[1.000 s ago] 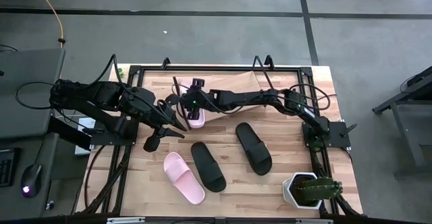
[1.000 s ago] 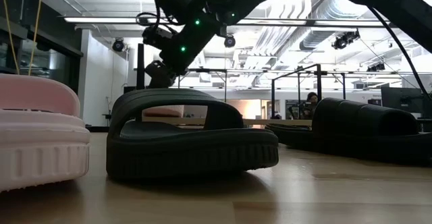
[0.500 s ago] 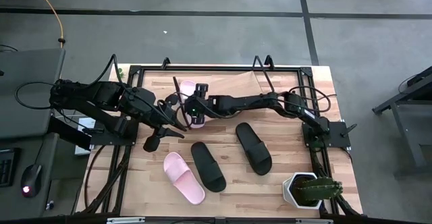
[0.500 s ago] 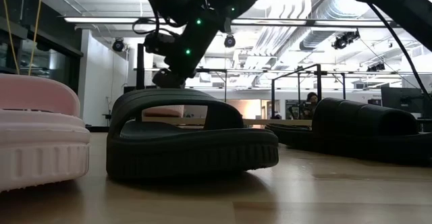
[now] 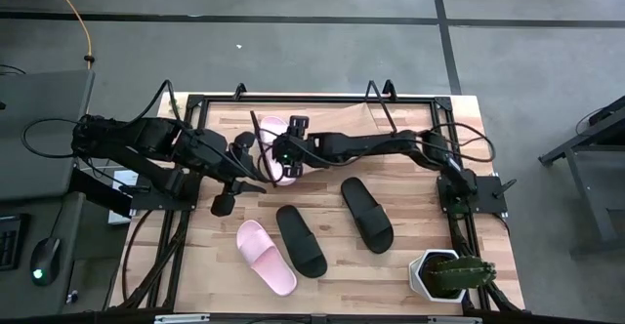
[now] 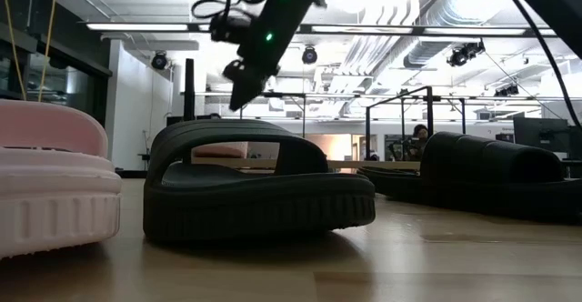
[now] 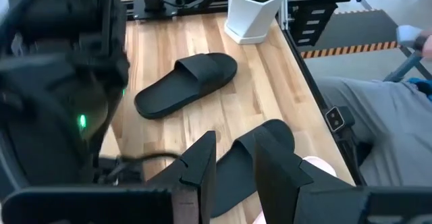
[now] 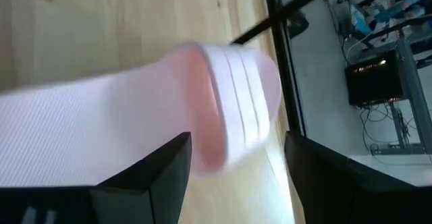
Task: Pick and place slides into the shelf
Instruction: Put the pink slide on the shelf
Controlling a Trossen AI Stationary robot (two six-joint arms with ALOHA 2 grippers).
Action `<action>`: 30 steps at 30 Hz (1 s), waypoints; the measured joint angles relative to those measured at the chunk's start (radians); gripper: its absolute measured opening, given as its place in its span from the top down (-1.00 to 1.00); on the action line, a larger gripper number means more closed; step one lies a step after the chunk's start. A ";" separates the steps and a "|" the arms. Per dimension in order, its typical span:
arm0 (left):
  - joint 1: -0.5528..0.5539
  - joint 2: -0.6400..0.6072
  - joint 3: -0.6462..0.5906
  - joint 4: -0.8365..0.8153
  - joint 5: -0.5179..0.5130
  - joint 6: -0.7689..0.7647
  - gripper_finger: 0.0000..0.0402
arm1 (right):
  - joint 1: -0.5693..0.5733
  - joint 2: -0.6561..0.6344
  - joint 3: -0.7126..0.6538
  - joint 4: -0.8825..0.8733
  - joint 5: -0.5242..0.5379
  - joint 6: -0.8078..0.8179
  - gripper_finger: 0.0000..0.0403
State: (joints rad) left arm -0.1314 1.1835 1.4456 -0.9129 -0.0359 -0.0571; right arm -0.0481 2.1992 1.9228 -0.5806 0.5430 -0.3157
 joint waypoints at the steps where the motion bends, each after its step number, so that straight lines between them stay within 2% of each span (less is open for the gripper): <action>1: 0.000 0.000 0.000 -0.001 -0.002 0.000 0.59 | 0.005 -0.010 0.000 -0.009 0.004 0.003 -0.14; 9: -0.001 -0.002 0.000 -0.005 -0.022 0.000 0.59 | 0.055 -0.085 0.000 -0.134 0.019 0.042 -0.14; 20: 0.000 -0.002 0.000 -0.034 -0.035 0.000 0.59 | 0.116 -0.153 0.000 -0.305 0.107 0.120 -0.14; 30: 0.000 -0.002 0.000 -0.054 0.099 -0.035 0.59 | 0.109 -0.181 0.000 -0.368 0.170 0.136 -0.14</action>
State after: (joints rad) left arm -0.1310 1.1816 1.4456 -0.9671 0.0631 -0.0917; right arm 0.0607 2.0178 1.9228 -0.9483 0.7127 -0.1799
